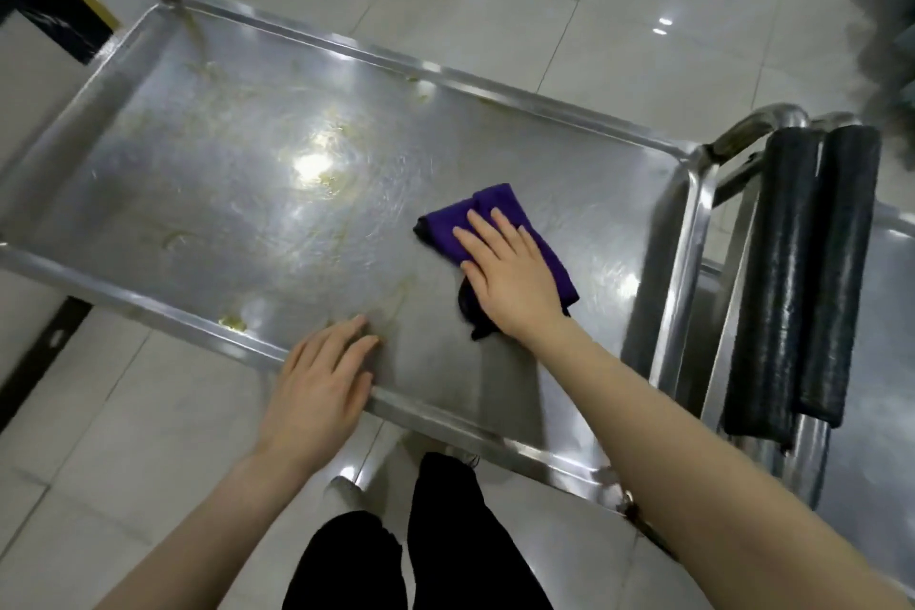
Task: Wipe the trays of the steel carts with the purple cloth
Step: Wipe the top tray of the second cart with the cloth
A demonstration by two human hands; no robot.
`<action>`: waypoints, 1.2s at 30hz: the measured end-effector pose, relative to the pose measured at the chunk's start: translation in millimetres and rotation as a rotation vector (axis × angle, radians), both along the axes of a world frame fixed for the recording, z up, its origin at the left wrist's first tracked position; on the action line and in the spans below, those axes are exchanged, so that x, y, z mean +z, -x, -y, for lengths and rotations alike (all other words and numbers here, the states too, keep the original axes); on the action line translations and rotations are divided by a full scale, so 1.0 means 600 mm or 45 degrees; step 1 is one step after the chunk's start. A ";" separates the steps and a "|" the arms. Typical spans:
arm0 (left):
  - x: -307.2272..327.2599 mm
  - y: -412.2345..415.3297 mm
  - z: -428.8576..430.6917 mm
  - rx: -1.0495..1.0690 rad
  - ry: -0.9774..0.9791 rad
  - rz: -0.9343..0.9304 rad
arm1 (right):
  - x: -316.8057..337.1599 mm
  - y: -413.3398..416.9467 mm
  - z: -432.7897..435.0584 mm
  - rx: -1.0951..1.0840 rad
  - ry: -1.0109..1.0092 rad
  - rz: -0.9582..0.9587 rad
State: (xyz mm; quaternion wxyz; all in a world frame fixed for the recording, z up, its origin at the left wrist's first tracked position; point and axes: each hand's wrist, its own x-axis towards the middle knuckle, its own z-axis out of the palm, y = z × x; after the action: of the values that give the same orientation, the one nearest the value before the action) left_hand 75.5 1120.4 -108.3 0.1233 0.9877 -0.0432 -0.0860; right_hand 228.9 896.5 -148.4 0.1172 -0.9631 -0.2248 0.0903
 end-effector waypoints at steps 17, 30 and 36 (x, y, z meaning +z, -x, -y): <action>-0.009 0.046 -0.038 0.230 0.004 0.045 | -0.005 0.044 -0.058 0.552 -0.071 0.051; 0.021 -0.004 -0.040 0.406 0.128 -0.019 | -0.011 0.161 -0.114 0.668 -0.156 0.006; 0.015 -0.052 -0.036 0.273 0.031 -0.035 | -0.009 -0.038 -0.068 0.509 -0.100 0.018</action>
State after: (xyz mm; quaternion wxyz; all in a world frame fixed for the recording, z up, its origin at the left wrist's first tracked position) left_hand 106.5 1142.1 -99.0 0.1444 0.9838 0.0633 -0.0854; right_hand 251.5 937.5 -153.7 0.1329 -0.8946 -0.4156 0.0963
